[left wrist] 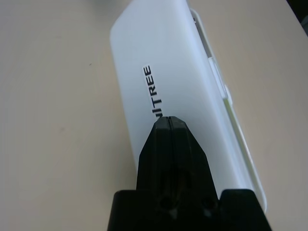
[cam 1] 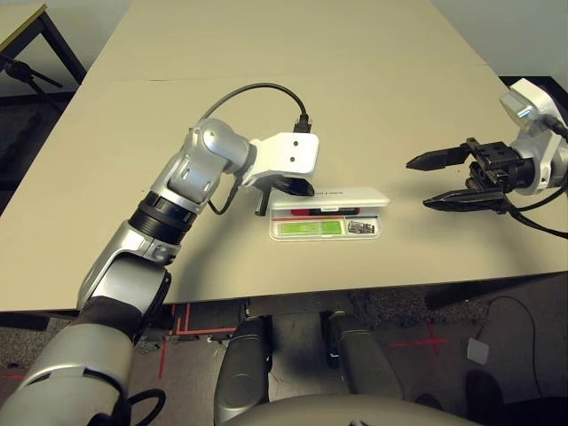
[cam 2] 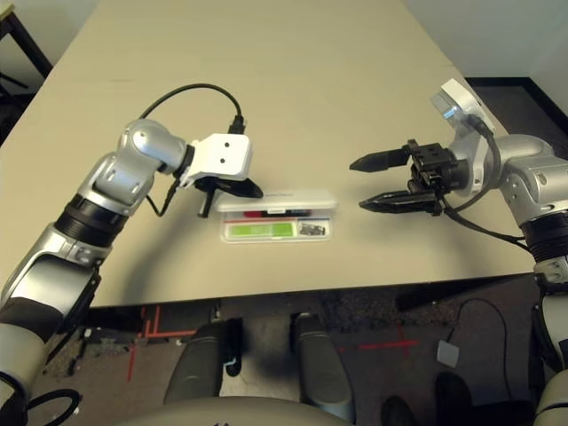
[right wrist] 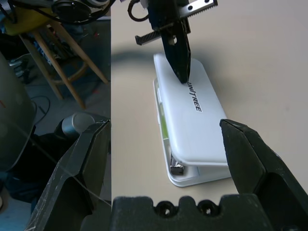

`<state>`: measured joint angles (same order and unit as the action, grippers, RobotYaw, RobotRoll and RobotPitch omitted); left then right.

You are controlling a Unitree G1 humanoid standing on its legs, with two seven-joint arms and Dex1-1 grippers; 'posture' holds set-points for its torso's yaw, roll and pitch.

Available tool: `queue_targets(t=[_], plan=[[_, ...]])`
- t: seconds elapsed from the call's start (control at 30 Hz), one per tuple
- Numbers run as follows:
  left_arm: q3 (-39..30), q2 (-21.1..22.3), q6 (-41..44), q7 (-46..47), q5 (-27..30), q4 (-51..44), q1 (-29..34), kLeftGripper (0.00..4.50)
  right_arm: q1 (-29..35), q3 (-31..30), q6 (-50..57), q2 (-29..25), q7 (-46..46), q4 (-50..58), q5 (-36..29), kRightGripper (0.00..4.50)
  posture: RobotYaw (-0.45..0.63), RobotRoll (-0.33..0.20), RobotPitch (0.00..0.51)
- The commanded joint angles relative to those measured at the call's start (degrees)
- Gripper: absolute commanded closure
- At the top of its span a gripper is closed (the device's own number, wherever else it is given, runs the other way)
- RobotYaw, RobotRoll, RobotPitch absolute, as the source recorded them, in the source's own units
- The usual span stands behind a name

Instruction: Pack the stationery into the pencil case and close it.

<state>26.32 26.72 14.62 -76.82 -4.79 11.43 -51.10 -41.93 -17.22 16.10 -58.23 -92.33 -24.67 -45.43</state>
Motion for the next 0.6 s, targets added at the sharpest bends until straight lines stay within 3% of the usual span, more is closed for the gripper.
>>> queue_targets(t=[0.03, 0.37, 0.6], plan=[[2.9, -1.1, 0.4, 0.6, -1.4, -1.4, 1.4, 4.46, 1.3, 1.1, -0.2, -1.3, -0.2, 1.3, -0.6, 0.00, -0.05, 0.000, 0.156], [8.0, -0.7, 1.0, 0.2, -3.8, -0.6, 6.7, 4.46, 1.5, 1.2, -3.2, -2.3, -0.2, 1.1, 0.4, 0.00, -0.06, 0.000, 0.158], [7.6, -1.2, 4.0, -1.1, -1.9, -2.4, 7.1, 4.46, 1.0, 0.5, -4.0, -1.8, -0.2, 0.9, 0.3, 0.00, -0.06, 0.000, 0.158]])
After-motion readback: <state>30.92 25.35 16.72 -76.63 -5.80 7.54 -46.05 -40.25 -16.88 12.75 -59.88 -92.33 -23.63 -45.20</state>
